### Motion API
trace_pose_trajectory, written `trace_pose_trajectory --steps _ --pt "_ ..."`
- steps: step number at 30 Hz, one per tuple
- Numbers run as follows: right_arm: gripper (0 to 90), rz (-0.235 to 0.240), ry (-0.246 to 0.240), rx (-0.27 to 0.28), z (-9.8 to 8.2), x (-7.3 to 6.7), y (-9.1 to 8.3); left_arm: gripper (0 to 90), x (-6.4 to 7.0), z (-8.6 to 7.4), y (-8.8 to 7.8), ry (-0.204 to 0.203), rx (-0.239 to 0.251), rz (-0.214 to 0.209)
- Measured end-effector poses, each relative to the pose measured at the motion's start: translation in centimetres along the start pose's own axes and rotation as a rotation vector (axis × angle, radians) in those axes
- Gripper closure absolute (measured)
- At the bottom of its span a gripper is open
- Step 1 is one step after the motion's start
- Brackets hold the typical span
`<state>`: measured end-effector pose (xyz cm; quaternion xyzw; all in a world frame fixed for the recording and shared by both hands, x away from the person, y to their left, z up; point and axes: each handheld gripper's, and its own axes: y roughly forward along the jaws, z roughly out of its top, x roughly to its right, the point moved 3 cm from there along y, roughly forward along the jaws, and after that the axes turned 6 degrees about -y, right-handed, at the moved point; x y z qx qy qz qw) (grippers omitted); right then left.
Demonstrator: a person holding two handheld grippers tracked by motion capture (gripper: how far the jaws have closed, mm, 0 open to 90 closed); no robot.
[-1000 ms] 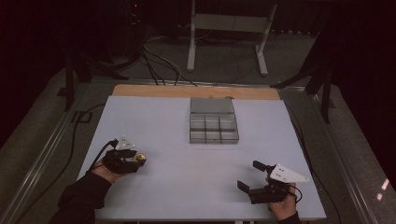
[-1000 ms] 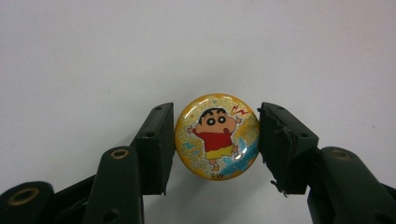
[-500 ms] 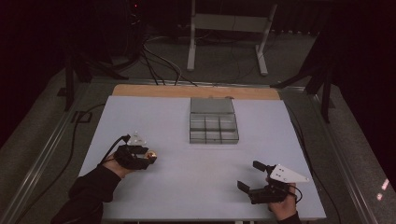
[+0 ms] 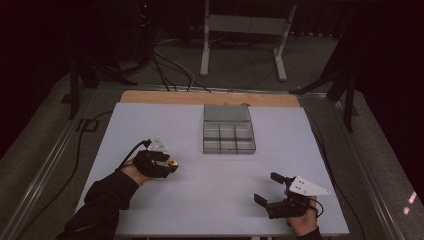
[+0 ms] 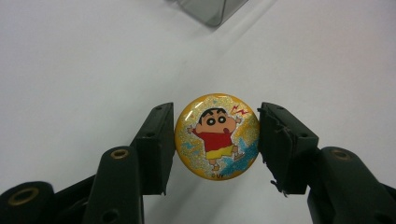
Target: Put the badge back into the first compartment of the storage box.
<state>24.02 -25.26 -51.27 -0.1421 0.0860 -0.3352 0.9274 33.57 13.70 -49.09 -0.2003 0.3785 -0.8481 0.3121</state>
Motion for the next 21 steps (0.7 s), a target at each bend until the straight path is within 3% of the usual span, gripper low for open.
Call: trace_pose_trajectory --steps 21 --pt "0.0 0.004 -0.003 -0.002 0.0 0.0 0.0 48.3 1.3 4.0 0.7 0.053 0.029 -0.041"
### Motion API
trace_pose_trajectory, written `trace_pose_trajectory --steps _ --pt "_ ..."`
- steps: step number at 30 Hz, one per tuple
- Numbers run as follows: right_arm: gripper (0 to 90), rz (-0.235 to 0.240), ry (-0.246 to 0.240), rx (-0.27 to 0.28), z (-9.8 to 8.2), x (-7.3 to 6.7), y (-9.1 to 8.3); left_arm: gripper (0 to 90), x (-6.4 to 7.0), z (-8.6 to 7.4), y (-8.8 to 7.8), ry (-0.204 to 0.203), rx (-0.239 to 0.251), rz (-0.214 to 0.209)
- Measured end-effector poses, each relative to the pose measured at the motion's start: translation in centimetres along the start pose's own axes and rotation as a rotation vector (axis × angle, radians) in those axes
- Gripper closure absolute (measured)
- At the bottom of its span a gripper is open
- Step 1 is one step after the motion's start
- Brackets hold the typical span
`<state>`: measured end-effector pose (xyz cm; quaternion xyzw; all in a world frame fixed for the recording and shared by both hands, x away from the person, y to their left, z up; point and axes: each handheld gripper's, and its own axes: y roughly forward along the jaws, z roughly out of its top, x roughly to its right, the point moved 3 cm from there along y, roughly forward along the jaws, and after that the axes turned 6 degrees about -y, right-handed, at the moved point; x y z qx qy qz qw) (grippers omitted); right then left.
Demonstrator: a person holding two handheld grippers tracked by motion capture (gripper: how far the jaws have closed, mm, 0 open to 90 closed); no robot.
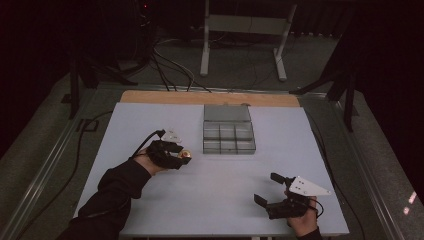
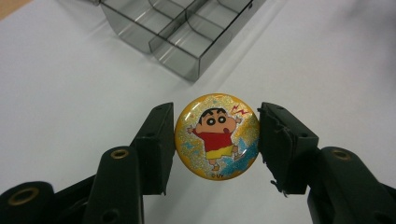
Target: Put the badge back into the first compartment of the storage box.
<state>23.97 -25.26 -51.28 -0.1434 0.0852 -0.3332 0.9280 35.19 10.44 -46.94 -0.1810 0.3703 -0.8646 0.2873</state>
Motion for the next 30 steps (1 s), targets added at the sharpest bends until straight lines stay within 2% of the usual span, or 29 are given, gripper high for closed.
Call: trace_pose_trajectory --steps 17,30 --pt "0.0 0.001 0.002 0.003 0.0 0.0 -0.1 48.2 0.5 3.2 1.2 0.028 0.022 -0.033" --pt "0.0 0.001 0.003 0.011 0.0 0.1 -0.2 48.2 1.0 5.0 2.3 0.046 0.037 -0.052"
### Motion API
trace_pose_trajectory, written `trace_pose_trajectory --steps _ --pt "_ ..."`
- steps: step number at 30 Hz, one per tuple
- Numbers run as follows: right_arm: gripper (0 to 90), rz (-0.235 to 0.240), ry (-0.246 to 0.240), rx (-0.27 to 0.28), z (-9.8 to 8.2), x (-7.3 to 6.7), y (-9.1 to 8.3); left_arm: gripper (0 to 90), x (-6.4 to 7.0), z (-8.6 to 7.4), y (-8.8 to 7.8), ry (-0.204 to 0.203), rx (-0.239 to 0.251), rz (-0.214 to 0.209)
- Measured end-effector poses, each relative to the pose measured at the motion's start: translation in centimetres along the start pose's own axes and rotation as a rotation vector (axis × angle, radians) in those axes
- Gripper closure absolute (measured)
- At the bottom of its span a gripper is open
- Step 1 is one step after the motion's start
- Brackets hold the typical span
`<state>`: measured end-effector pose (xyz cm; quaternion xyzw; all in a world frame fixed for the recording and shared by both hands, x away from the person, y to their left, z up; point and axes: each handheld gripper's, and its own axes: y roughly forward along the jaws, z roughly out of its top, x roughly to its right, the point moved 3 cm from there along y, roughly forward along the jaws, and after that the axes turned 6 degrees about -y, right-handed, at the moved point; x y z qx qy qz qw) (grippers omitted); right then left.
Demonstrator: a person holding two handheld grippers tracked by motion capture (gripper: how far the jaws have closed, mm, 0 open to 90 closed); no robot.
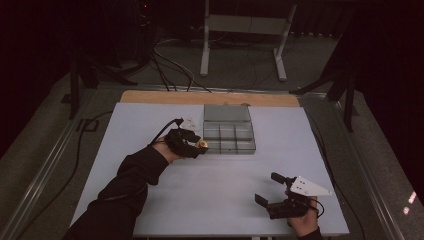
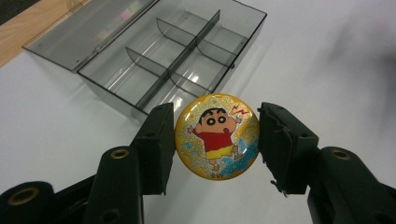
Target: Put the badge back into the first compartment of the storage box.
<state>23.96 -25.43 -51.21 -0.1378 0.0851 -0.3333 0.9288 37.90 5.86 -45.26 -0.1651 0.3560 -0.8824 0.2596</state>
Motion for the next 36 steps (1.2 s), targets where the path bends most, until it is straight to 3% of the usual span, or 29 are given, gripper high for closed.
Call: trace_pose_trajectory --steps 13,20,36 --pt "0.0 0.001 -0.001 -0.002 0.0 0.0 0.0 48.2 -0.5 1.9 0.8 -0.011 0.022 -0.013" --pt "0.0 0.005 0.0 0.0 0.0 0.0 0.0 48.3 -1.3 2.9 1.3 -0.039 0.045 -0.022" --pt "0.0 0.007 0.003 0.004 0.0 0.0 -0.2 48.2 -2.5 5.2 2.8 -0.056 0.057 -0.01"
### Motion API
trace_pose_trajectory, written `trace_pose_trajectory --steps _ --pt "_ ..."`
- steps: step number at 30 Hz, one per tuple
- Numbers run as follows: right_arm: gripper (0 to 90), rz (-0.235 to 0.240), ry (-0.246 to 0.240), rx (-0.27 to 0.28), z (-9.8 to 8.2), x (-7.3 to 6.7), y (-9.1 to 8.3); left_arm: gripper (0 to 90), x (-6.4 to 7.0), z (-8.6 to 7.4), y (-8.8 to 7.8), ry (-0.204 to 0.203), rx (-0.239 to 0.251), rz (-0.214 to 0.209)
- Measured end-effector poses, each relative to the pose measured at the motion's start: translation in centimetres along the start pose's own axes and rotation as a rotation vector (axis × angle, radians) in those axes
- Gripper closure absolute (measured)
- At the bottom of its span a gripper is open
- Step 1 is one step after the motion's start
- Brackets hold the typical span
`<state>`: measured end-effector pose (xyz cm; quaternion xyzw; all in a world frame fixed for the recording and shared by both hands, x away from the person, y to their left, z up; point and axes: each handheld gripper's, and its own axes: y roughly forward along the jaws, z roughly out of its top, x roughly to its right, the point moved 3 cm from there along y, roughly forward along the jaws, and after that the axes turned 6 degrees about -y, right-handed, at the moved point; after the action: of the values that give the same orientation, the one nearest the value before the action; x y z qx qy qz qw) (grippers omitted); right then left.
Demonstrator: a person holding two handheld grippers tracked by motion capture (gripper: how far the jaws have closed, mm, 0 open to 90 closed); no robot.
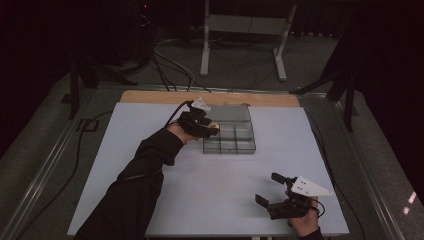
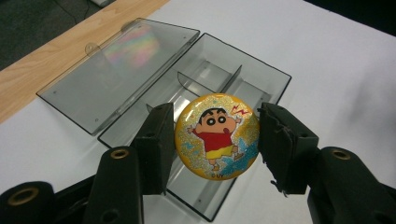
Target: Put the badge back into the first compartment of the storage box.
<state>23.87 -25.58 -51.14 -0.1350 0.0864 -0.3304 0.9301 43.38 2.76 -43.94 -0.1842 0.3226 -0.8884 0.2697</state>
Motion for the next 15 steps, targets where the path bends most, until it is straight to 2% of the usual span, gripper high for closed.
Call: trace_pose_trajectory --steps 11,15 --pt "0.0 0.003 0.002 0.002 0.0 0.0 0.0 48.2 -0.7 0.6 1.3 -0.023 0.01 0.005" --pt "0.0 0.005 0.004 0.003 0.0 0.0 0.0 48.2 -1.1 0.5 1.9 -0.015 0.001 0.012"
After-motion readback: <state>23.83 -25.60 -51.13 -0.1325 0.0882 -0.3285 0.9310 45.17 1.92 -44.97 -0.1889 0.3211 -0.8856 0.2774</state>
